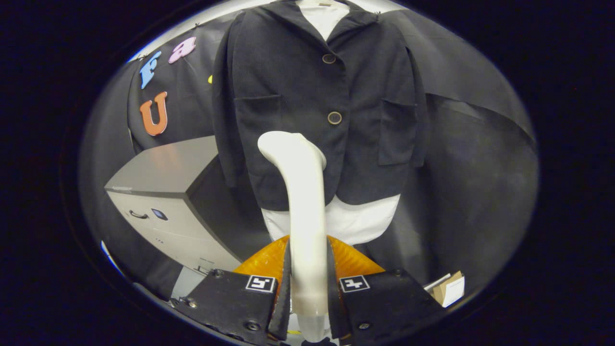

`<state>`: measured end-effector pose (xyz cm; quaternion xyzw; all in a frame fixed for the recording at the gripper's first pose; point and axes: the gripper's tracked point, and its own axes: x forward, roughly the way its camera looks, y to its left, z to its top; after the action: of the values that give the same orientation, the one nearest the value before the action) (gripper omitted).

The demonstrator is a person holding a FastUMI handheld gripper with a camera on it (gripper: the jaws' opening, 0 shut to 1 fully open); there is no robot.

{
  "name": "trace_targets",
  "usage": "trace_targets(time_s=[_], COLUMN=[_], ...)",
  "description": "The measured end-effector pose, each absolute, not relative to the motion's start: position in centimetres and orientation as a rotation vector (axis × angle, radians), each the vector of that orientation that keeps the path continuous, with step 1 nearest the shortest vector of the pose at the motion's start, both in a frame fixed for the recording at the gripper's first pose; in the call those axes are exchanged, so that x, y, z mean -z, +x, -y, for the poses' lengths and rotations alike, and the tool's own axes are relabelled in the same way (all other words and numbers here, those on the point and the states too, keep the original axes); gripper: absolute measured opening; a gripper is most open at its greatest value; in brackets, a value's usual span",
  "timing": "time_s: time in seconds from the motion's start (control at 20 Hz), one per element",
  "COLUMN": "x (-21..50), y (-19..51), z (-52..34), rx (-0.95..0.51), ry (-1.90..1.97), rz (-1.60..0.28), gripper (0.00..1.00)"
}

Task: Iron the clothes twice with a garment steamer, once on the left side and once on the right side.

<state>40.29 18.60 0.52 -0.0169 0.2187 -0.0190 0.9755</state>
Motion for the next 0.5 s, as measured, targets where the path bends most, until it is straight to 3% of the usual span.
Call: trace_targets(time_s=[0.5], x=[-1.9], y=[38.4], z=[-17.3], rx=[0.038], ry=[0.02], rz=[-0.433], gripper=[0.35])
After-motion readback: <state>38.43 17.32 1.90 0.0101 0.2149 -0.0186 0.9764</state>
